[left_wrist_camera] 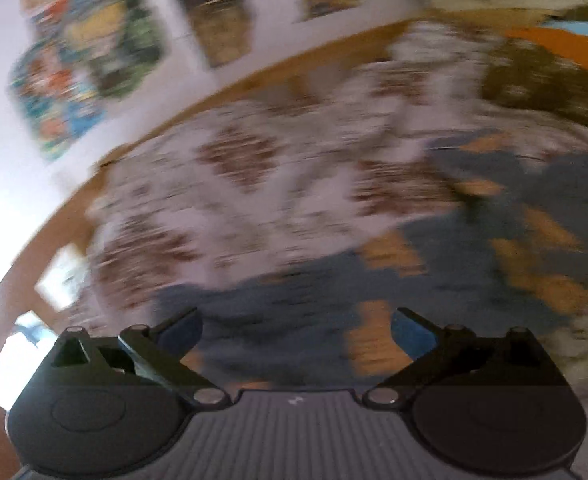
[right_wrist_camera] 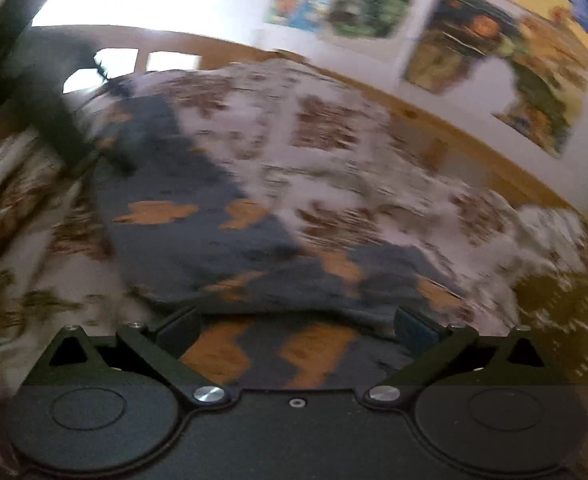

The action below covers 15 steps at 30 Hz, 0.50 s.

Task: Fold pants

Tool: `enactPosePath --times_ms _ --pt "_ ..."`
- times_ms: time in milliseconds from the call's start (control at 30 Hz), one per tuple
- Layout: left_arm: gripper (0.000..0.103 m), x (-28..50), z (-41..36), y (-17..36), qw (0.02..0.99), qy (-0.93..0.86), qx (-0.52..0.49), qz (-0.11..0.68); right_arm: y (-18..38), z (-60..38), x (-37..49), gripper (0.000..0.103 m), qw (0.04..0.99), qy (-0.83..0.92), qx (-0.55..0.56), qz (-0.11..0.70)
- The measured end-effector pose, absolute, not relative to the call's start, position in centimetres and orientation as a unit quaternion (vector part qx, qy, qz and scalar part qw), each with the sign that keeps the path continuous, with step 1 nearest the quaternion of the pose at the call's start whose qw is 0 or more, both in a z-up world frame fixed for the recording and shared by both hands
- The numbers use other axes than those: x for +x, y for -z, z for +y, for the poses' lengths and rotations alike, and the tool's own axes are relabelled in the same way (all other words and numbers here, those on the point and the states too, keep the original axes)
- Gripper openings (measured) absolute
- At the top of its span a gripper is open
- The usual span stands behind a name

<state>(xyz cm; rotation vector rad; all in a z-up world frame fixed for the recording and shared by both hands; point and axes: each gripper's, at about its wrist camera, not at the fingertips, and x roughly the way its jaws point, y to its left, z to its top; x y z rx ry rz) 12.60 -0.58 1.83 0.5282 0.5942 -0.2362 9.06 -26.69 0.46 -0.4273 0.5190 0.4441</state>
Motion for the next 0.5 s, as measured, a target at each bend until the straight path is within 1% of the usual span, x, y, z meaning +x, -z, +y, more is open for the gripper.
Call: enactPosePath --times_ms 133,233,333,433,500 --pt "0.103 11.0 -4.8 1.1 0.896 0.223 0.246 0.294 -2.5 -31.7 14.0 0.102 0.92 -0.222 -0.13 0.295" --pt "0.103 10.3 -7.2 2.9 0.875 0.277 0.262 0.298 -3.0 -33.5 19.7 0.102 0.896 -0.249 -0.052 0.364" --pt "0.103 10.4 -8.6 3.9 0.873 0.287 0.256 0.3 -2.4 -33.3 25.1 0.102 0.867 -0.26 0.016 0.424" --pt "0.103 11.6 -9.2 4.5 0.874 0.283 0.226 0.325 -1.3 -31.2 28.8 0.102 0.85 -0.249 0.039 0.463" --pt "0.101 12.1 -9.4 4.6 0.877 0.274 0.225 0.325 -0.8 -29.7 30.3 0.101 0.842 -0.236 0.031 0.484"
